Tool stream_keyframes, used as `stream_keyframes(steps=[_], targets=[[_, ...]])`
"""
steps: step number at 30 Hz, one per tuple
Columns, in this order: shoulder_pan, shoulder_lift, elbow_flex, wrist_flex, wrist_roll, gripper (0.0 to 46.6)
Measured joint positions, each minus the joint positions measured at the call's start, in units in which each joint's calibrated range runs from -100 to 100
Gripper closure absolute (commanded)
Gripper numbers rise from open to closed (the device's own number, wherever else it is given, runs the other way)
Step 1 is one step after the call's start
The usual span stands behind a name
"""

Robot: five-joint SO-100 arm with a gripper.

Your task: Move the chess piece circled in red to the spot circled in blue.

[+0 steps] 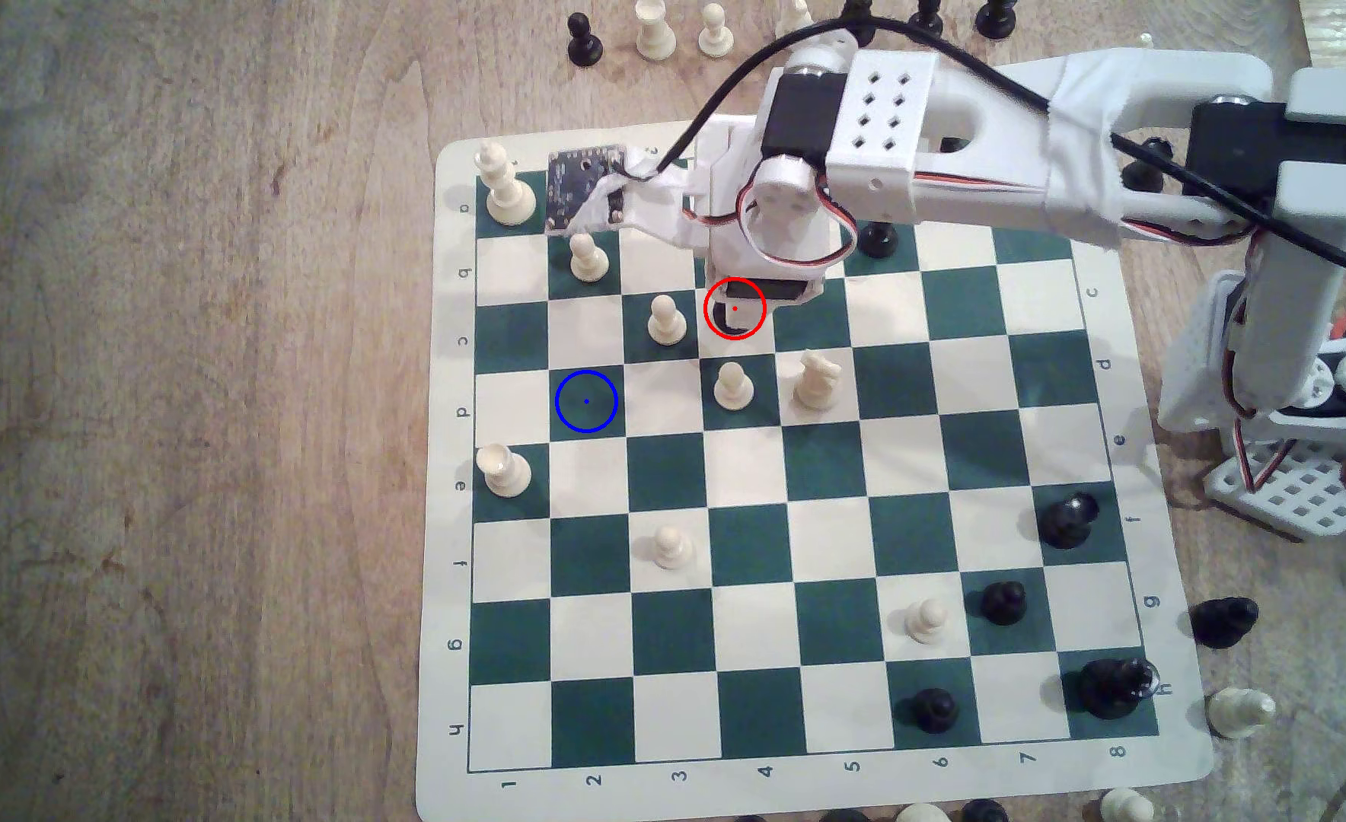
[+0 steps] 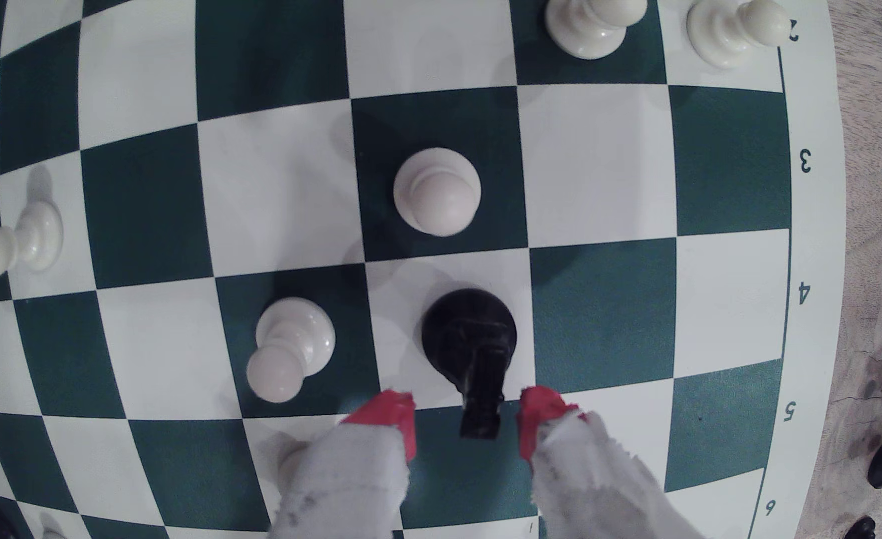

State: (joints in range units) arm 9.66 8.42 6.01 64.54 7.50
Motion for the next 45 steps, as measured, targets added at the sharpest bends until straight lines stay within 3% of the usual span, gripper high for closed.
stream_keyframes(steps=[23, 26, 27, 28, 45], targets=[[0.0, 4.36, -3.16, -1.27, 0.0, 38.0], [0.0, 4.36, -3.16, -0.8, 0.0, 40.9], [0.0, 4.36, -3.16, -0.8, 0.0, 45.4], [0.0, 4.36, -3.16, -0.72, 0.0, 46.4], [-1.4, 0.0, -3.16, 4.54, -0.1, 46.4]])
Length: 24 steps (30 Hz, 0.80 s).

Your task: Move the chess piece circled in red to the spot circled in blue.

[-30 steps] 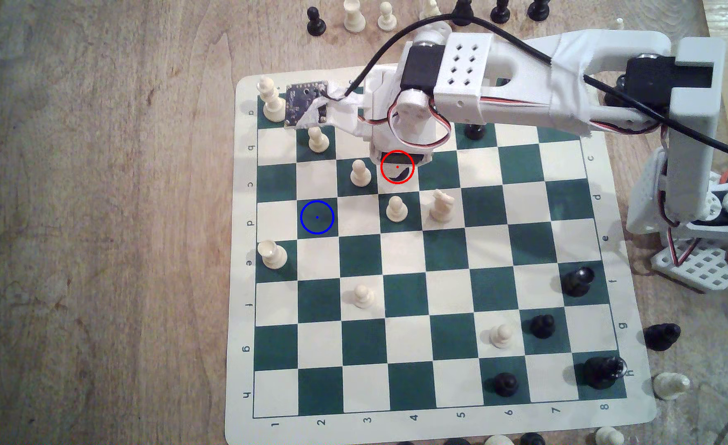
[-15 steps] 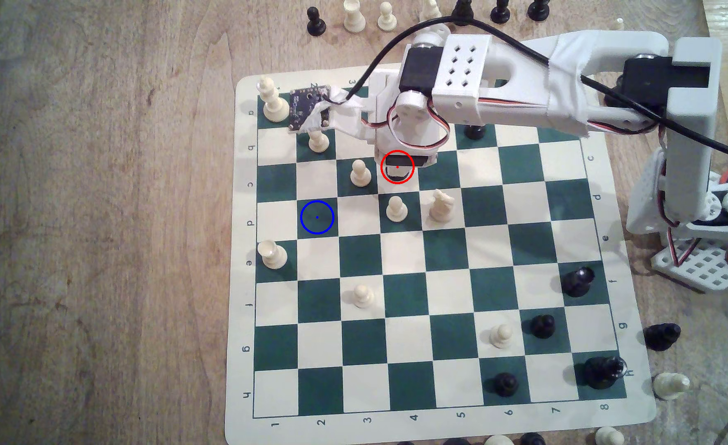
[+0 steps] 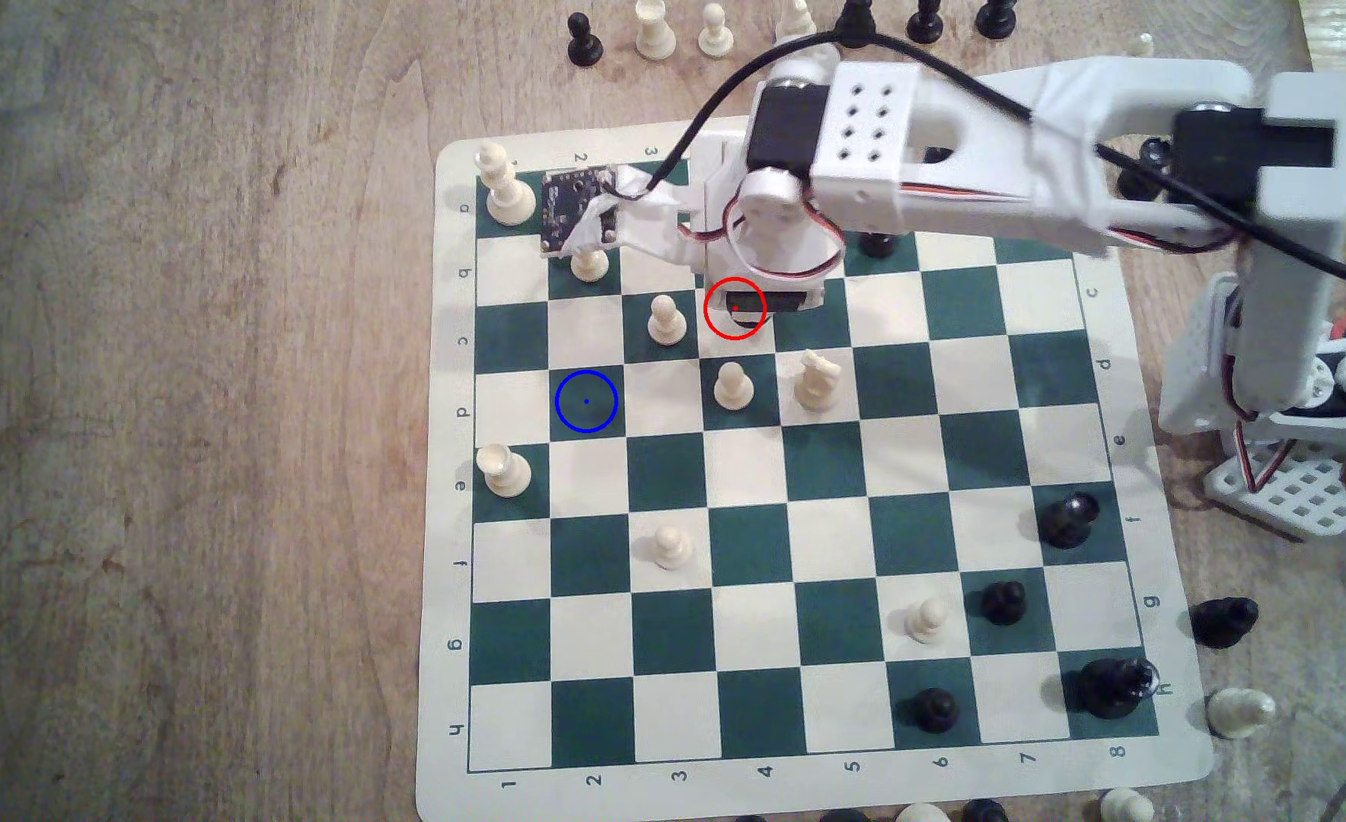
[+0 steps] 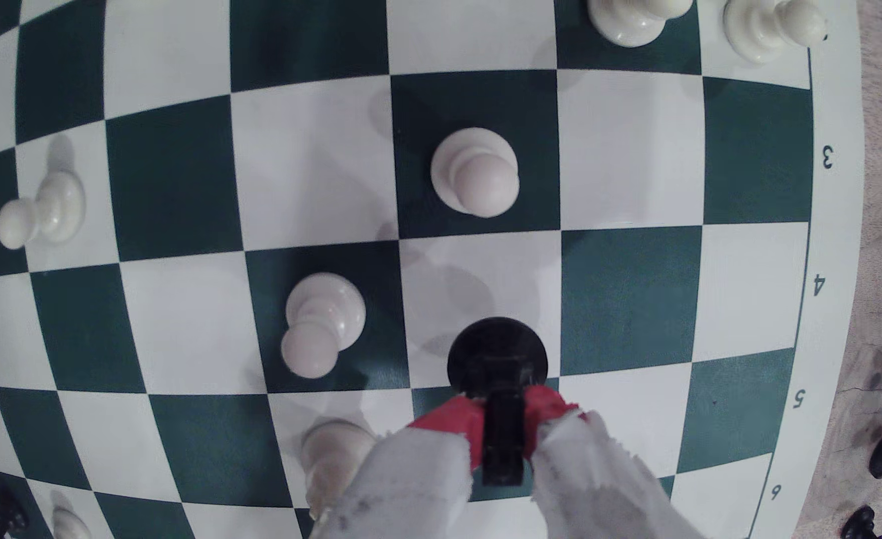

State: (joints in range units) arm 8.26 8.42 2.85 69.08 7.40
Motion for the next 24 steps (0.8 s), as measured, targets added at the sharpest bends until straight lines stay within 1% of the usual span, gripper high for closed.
stream_keyframes(steps=[4, 11, 15, 19, 24], targets=[[-1.33, -3.85, -1.27, 1.99, -0.68, 46.4], [-3.69, -4.44, -7.59, 3.11, -1.9, 46.4], [-4.13, -4.44, -11.21, 3.11, -2.39, 46.4], [-5.01, -0.42, -17.17, 3.11, -3.03, 46.4], [-6.34, 7.62, -25.76, 3.11, -4.25, 46.4]])
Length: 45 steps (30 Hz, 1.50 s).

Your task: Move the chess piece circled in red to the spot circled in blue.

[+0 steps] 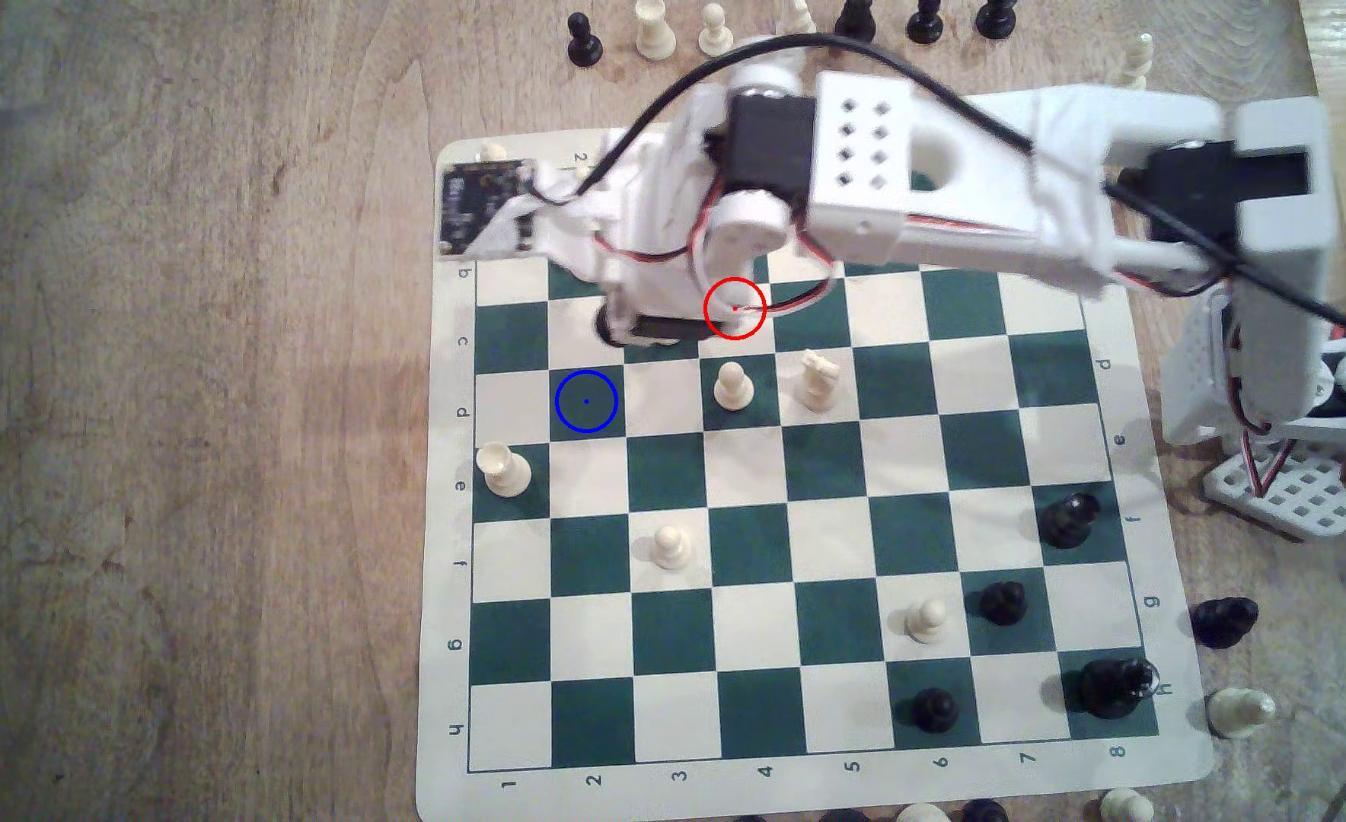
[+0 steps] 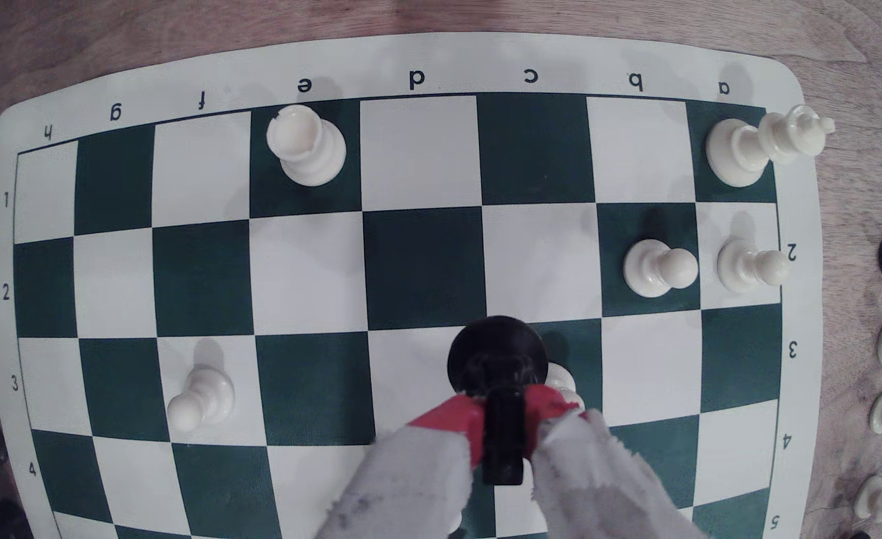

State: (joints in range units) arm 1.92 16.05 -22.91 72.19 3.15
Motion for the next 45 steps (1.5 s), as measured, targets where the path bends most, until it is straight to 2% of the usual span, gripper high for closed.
stream_keyframes(steps=[4, 9, 41, 45], targets=[[-0.22, 3.85, -1.99, -2.31, -1.61, 46.4], [-0.22, 6.2, -1.99, -4.22, -2.44, 46.4], [-2.51, 16.93, -6.15, -8.69, -2.44, 46.4], [-2.51, 16.93, -6.15, -8.13, -2.44, 45.1]])
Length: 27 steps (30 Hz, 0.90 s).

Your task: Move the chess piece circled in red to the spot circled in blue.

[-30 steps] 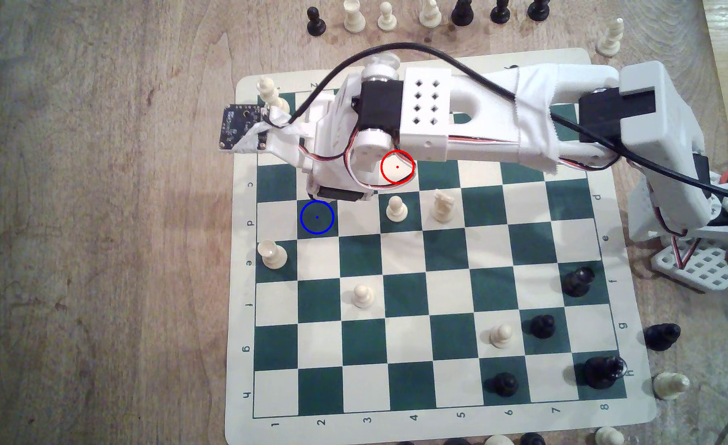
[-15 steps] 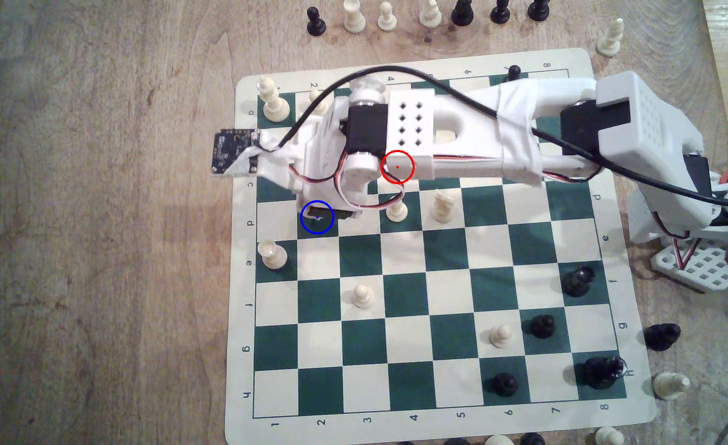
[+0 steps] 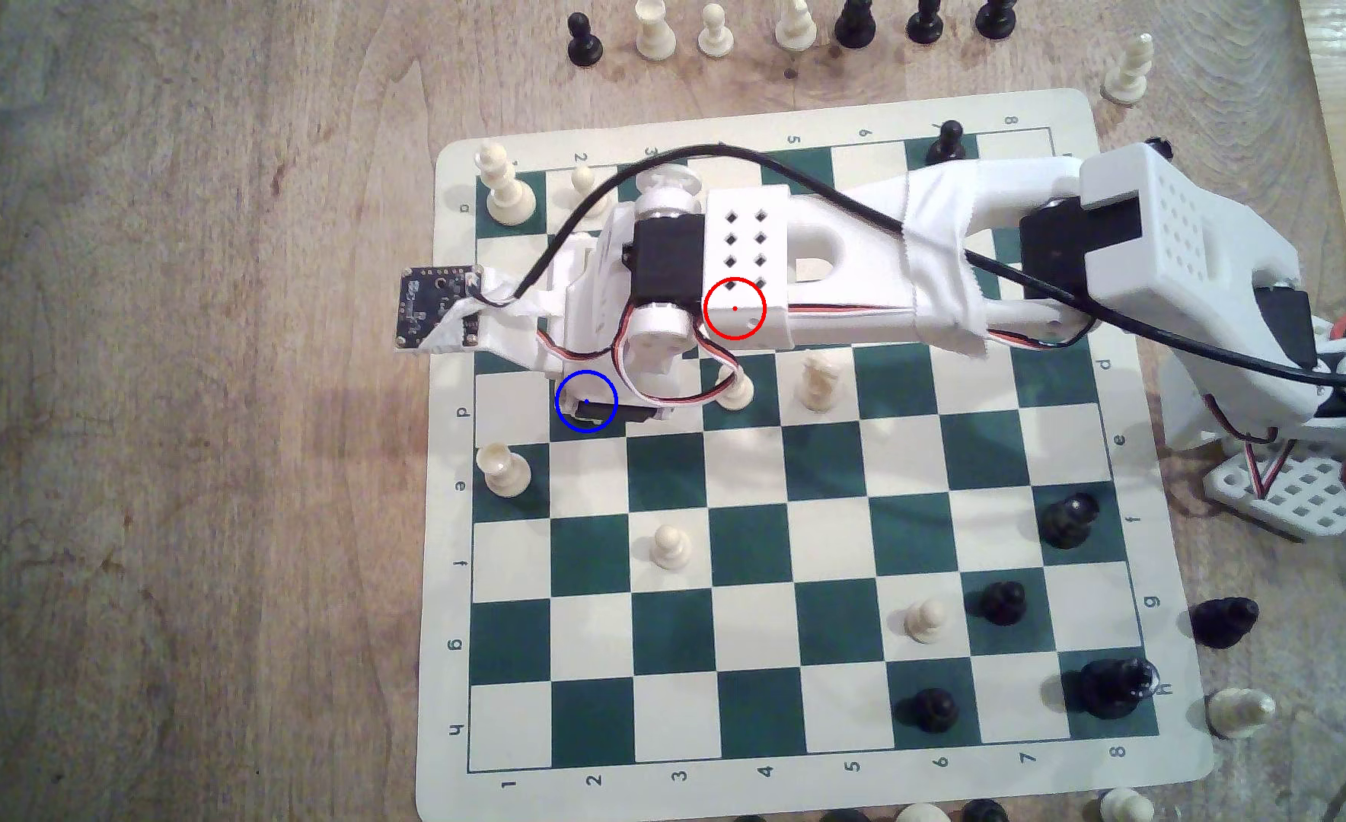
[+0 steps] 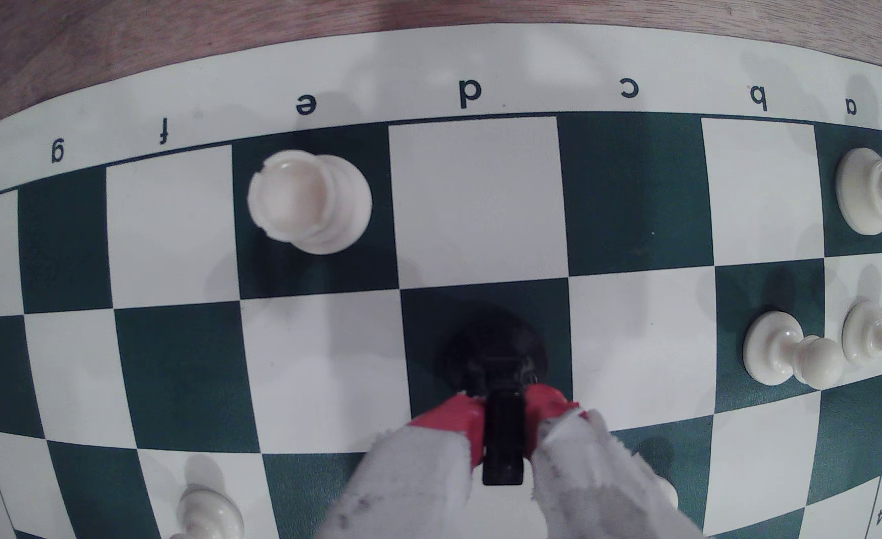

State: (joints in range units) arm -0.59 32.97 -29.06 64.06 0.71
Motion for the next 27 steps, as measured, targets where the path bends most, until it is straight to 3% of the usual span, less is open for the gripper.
stream_keyframes(steps=[6, 17, 27], targets=[[0.0, 0.08, -0.81, 1.51, 0.0, 42.7], [0.07, 1.51, -0.99, 1.59, 0.0, 34.2], [0.44, 1.51, -0.99, 1.59, 0.0, 32.1]])
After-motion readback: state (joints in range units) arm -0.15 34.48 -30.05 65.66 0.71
